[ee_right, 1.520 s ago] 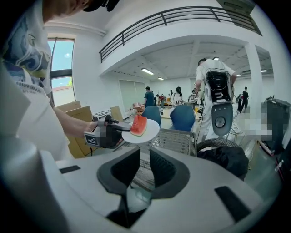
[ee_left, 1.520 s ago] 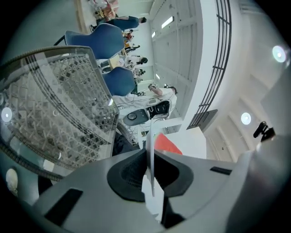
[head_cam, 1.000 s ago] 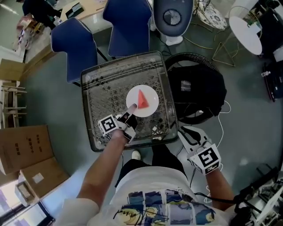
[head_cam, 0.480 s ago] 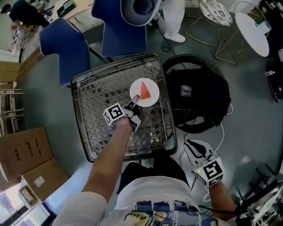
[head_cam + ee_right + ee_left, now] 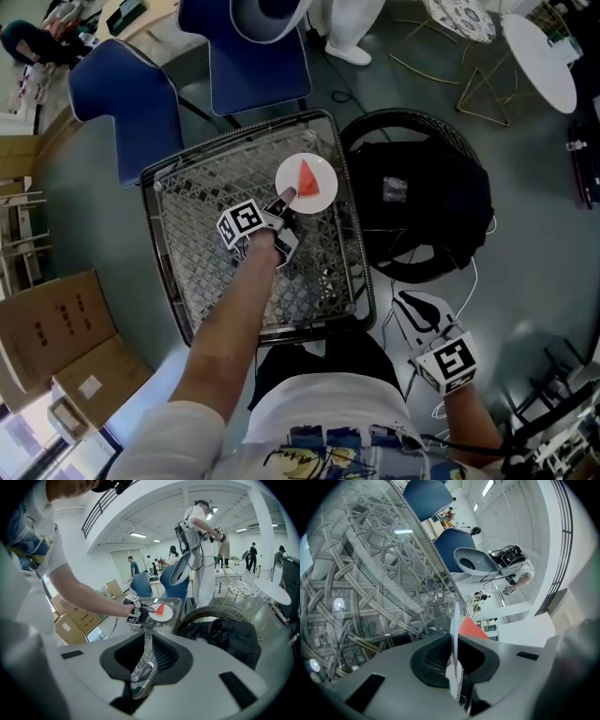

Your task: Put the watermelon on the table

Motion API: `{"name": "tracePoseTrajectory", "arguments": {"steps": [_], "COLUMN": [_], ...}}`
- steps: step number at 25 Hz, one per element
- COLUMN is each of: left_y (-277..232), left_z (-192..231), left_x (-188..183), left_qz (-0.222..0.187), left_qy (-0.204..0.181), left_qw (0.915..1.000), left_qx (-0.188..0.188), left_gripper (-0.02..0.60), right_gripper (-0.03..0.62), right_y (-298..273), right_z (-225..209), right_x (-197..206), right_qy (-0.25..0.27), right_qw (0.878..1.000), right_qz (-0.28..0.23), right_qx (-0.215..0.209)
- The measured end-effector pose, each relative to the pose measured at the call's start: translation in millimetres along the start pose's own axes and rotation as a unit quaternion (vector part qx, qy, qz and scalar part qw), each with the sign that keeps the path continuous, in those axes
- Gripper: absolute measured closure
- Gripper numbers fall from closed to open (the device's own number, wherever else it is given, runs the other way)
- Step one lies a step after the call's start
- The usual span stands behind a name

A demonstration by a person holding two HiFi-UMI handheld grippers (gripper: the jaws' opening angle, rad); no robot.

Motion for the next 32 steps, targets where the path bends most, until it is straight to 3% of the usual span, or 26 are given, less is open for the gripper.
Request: {"name": "tracePoseTrajectory", "arguments": {"steps": [5, 10, 16, 22, 25, 32], "left_y": [-4.2, -4.8, -8.7, -8.1, -9.1, -3.6], "left_z": [2.2, -2.0, -12.5, -19.7, -21.5, -22.4], "left_x": [-3.6, -7.1, -7.1, -7.7, -6.4, -7.2], "left_qz": [0.022, 0.036, 0.06, 0.066, 0.07, 0.061], "left_qy": [-0.043, -0.092, -0.17, -0.224, -0.252, -0.297], "left_qw": [0.9978, 0.99, 0.9696, 0.9449, 0.9329, 0.9152], "left_qx": [-0.045, -0.1, -0.165, -0.229, -0.248, -0.265], "left_gripper": [0.552, 0.532, 0.487, 0.452, 0.437, 0.431], "right_gripper": [0.543, 0.543, 0.543, 0.543, 0.543, 0.543], "right_y": [-8.2, -15.4, -19.1, -23.3, -21.9, -20.7], "right_z": [2.0, 2.8, -2.6, 3.0, 4.5, 6.0], "right_x": [1.1, -1.0, -3.8, -6.1, -2.3, -1.8], "right_qy": [-0.008, -0.009, -0.004, -0.004, -0.004, 0.011], "right_qw": [1.0, 1.0, 1.0, 1.0, 1.0, 1.0], "right_qz": [0.002, 0.005, 0.002, -0.002, 0.003, 0.003], "right_qx": [-0.009, -0.02, -0.022, -0.027, -0.028, -0.016]}}
Point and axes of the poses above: the fingertips, and each gripper's own axes: y backward along the fingers, z to its left, x out of its underside, the point moved 8 cm from there along y, backward along the fingers, and after that the axes turned 6 degrees about -z, right-handed, at the moved point
